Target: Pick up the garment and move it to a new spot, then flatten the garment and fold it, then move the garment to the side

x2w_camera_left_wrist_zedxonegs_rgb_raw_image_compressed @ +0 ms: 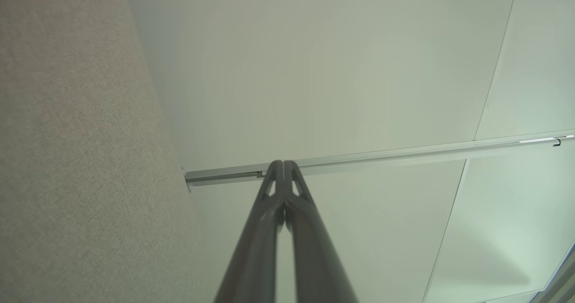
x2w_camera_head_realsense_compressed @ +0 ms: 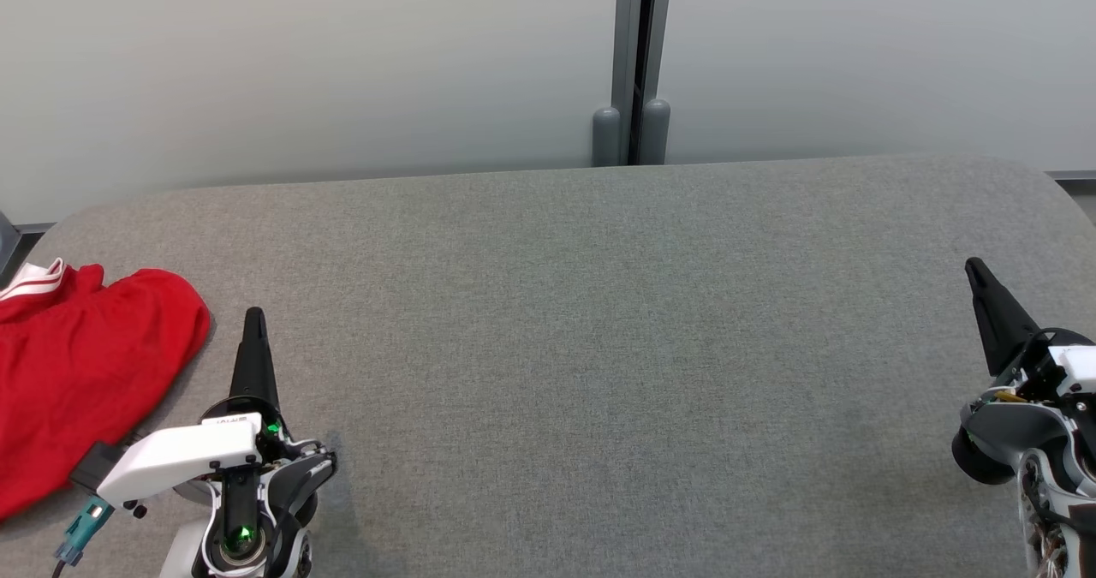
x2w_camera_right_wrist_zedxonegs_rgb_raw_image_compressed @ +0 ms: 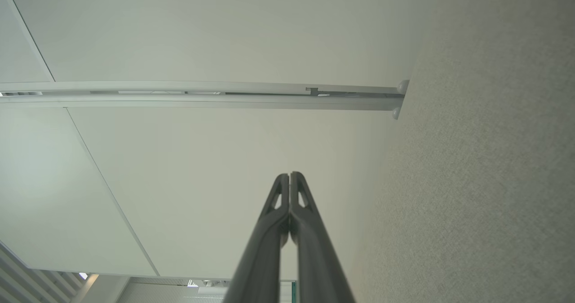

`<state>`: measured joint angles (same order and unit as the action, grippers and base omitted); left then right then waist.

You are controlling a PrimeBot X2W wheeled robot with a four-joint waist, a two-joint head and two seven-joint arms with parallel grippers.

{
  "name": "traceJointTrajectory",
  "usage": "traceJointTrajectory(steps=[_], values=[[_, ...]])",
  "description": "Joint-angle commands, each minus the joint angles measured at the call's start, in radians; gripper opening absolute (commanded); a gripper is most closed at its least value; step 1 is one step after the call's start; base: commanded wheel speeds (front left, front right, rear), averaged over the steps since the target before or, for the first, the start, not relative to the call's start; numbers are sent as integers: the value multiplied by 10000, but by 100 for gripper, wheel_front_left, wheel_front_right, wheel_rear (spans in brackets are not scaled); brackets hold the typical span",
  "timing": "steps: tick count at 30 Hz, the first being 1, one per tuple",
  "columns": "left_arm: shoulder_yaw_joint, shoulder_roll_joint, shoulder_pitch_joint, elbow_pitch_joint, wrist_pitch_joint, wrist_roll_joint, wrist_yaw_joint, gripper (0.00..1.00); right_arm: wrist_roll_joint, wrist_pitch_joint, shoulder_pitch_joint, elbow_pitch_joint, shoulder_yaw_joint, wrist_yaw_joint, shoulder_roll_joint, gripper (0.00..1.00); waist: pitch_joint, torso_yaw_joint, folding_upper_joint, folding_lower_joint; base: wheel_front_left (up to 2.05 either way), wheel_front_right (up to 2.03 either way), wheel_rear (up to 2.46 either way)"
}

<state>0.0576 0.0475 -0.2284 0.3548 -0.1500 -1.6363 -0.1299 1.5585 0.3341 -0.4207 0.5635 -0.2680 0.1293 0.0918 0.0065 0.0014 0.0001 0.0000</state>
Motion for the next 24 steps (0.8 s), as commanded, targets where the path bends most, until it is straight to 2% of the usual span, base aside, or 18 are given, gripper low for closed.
traceJointTrajectory(steps=[1,24], values=[[-15,25,-67,-28,2,-52,-42,0,39,-9,31,-3,7,27,39,0,0,0,-1,0,0,0,0],[-14,25,-67,-29,2,-52,-42,0,39,-10,32,-3,9,27,39,0,0,0,-1,0,0,0,0]])
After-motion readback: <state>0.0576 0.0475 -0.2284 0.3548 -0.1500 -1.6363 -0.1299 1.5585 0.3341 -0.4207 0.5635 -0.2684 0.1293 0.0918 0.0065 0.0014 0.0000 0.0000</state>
